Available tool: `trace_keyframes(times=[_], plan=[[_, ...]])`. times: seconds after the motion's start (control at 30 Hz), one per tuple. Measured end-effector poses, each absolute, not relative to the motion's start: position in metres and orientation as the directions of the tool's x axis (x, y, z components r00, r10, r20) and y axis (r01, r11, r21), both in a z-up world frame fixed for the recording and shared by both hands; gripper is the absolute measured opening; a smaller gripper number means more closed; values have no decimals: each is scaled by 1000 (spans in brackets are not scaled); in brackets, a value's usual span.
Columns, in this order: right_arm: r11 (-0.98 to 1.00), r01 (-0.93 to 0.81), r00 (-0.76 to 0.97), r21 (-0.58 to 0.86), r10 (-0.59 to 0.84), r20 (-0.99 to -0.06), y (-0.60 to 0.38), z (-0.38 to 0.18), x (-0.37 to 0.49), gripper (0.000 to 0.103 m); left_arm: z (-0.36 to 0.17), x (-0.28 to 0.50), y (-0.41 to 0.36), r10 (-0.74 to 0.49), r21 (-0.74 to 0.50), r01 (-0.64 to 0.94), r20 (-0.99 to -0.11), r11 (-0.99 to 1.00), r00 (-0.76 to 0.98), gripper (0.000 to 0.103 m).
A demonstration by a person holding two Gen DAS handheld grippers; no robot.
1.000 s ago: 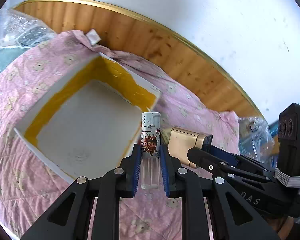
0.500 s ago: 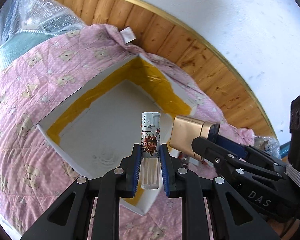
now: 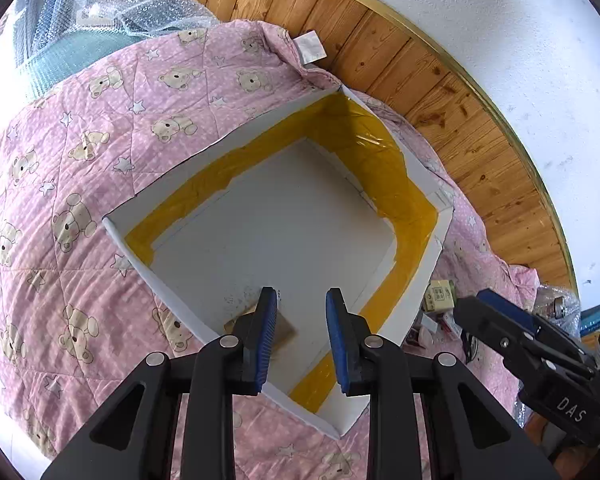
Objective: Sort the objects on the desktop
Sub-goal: 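Open both tools to drop the lighter and gold box into the box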
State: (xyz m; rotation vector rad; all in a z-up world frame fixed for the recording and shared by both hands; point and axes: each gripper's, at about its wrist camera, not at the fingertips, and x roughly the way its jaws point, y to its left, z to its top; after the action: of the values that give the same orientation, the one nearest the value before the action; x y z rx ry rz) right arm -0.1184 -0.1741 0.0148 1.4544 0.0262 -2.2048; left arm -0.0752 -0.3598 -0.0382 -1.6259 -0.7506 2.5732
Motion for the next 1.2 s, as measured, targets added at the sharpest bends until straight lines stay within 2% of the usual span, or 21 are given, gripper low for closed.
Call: trace_keyframes(times=[0.4, 1.2], plan=[[-825, 502, -259, 261, -431, -864, -201, 21, -94, 57, -27, -62, -371, 244, -403, 274, -848, -873, -469, 27], [-859, 427, -301, 281, -428, -852, -161, 30, -80, 57, -9, -49, -319, 283, -383, 164, -855, -909, -434, 27]])
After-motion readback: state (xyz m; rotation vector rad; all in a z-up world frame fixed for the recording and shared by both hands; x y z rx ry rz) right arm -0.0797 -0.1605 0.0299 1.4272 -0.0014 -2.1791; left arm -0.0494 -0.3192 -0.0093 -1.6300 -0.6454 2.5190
